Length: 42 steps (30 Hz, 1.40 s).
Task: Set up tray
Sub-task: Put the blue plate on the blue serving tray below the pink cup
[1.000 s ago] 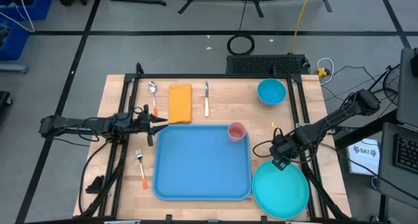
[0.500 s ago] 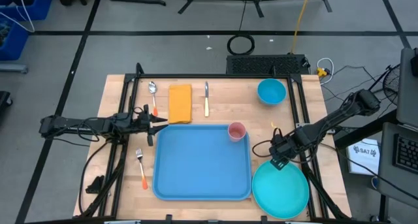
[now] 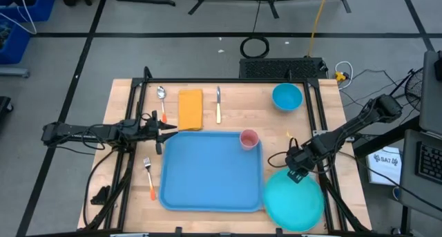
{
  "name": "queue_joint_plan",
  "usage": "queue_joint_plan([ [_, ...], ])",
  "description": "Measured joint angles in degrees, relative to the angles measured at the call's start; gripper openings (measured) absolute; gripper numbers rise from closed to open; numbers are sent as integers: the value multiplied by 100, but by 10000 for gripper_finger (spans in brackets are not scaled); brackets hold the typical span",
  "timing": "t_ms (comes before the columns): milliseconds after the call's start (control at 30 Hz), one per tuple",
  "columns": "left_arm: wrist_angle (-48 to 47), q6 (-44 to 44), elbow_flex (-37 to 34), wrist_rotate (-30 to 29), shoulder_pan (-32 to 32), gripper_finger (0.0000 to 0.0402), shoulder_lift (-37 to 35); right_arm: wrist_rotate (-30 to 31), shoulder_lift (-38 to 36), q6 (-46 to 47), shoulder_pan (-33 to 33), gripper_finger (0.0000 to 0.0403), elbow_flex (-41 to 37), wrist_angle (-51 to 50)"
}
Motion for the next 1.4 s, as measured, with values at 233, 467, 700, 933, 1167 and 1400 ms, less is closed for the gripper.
queue_joint_plan([
  [233,1,0,0,-2,1,118,-1,17,-285,22,30,2,13,202],
  [467,4,0,0,0,0,118,0,795,-886,118,142,1,15,1219],
  [700,2,2,0,0,2,118,-2,2135,-803,-630,60,1,19,2866],
  [933,2,2,0,-1,1,118,-2,2382,365,-1807,-379,1,27,5083],
  [1167,3,2,0,-2,2,118,0,2228,1677,-2942,-806,0,771,5793],
  [1400,1,2,0,0,0,118,-1,2106,2607,-3844,-1007,0,1542,5788],
])
